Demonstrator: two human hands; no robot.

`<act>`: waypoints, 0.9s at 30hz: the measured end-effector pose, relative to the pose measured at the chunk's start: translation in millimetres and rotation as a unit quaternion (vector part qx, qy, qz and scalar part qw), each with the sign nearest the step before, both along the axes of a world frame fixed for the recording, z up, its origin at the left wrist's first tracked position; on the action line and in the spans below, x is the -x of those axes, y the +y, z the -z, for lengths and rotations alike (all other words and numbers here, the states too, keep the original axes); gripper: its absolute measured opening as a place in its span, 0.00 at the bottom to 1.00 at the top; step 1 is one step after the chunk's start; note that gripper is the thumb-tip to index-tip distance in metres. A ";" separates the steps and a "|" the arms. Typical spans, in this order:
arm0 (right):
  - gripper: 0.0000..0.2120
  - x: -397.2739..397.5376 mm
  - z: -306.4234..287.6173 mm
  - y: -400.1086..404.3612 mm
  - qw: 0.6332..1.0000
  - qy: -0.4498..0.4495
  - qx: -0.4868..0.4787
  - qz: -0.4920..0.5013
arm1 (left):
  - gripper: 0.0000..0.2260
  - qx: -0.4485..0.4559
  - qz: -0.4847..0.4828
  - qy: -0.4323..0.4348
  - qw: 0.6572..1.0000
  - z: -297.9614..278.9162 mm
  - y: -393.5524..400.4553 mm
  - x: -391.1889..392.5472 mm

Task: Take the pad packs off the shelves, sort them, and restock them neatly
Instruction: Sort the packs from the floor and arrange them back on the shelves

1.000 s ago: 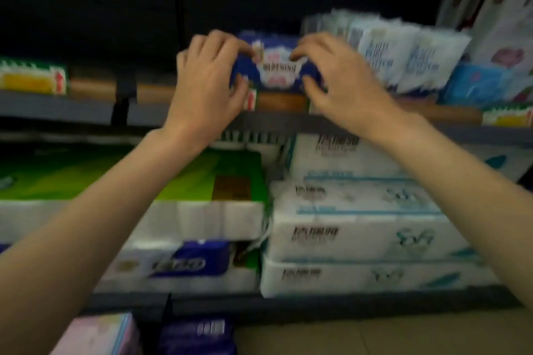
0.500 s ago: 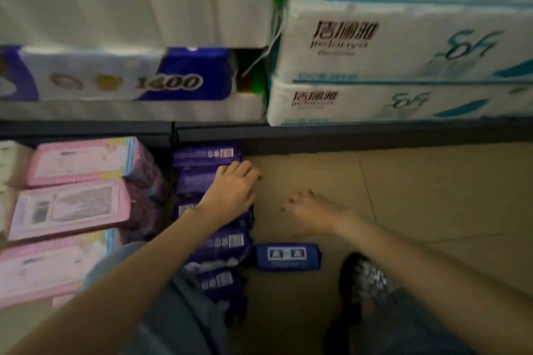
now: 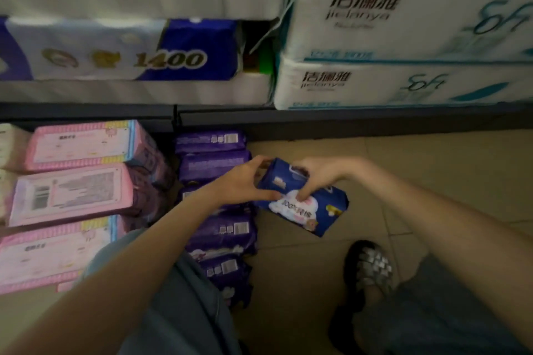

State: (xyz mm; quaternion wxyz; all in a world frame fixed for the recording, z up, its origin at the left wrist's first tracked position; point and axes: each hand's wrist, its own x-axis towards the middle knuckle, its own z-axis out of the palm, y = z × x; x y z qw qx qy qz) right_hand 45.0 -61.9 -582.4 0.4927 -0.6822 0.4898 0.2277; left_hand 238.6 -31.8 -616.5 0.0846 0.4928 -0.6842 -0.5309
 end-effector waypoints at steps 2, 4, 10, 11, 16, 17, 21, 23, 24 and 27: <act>0.19 2.7 -54.3 -23.6 0.999 -0.025 0.035 -0.005 | 0.27 -0.037 -0.033 0.053 0.997 -32.4 -16.9 1.0; 0.23 5.1 -103.8 -40.3 0.994 -0.053 0.091 0.020 | 0.22 -0.001 -0.054 0.069 0.996 -74.2 -38.4 -6.7; 0.39 -9.1 -241.1 -45.7 0.893 -0.125 0.432 0.013 | 0.16 0.115 -0.173 0.152 0.966 -219.4 -84.6 -41.3; 0.43 -13.1 -257.3 -43.6 0.874 -0.111 0.472 -0.021 | 0.12 0.139 -0.187 0.161 0.959 -242.9 -87.8 -46.0; 0.50 -24.9 -318.2 -52.2 0.687 -0.069 0.717 -0.094 | 0.19 0.276 -0.212 0.180 0.920 -353.6 -91.4 -62.9; 0.48 -26.3 -332.0 -59.3 0.642 -0.072 0.758 -0.093 | 0.19 0.307 -0.217 0.188 0.907 -371.3 -93.5 -65.0; 0.42 -32.4 -393.2 -96.8 0.516 -0.068 0.852 -0.065 | 0.23 0.407 -0.248 0.226 0.850 -426.3 -105.8 -69.6; 0.41 -34.9 -413.4 -113.8 0.501 -0.074 0.861 -0.043 | 0.22 0.433 -0.244 0.203 0.844 -444.0 -112.3 -69.3; 0.40 -34.8 -420.0 -119.8 0.506 -0.088 0.858 -0.023 | 0.21 0.440 -0.239 0.199 0.842 -450.5 -116.5 -69.2; 0.41 -28.9 -430.9 -128.8 0.550 -0.145 0.822 0.039 | 0.21 0.433 -0.231 0.215 0.844 -463.2 -129.4 -69.2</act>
